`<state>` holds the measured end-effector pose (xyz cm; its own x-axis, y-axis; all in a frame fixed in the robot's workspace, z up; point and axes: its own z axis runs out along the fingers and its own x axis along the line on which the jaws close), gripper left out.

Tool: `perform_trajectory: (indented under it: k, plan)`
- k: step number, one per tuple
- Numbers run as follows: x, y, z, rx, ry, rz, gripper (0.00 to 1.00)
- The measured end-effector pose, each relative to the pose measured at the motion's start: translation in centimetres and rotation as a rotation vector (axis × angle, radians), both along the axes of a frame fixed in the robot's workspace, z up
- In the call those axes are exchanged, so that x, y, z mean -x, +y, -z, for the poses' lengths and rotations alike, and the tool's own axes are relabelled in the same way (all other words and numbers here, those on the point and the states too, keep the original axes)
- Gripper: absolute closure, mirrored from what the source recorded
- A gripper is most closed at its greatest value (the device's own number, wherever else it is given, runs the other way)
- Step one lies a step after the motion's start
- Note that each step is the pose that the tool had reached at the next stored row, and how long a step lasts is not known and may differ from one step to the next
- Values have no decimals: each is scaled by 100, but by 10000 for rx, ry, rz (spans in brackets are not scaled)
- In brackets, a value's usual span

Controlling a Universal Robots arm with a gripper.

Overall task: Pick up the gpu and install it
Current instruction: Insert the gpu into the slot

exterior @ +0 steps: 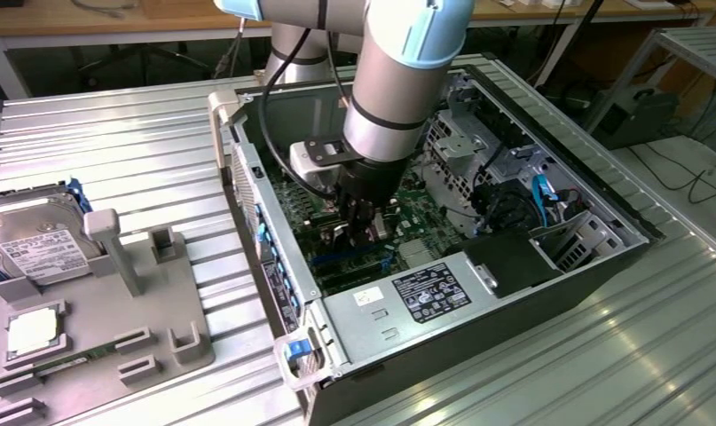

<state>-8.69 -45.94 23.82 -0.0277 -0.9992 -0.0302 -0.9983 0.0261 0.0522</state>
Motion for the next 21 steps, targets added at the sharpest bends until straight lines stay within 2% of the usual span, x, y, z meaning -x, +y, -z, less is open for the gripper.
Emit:
perform_trajectory:
  k: [4,7,21]
  plan:
    - [-1,2,-8,-17,-8,0,72]
    - [0,0,-18,-2,0,0,72]
    - [0,0,-20,1,-2,-93,72]
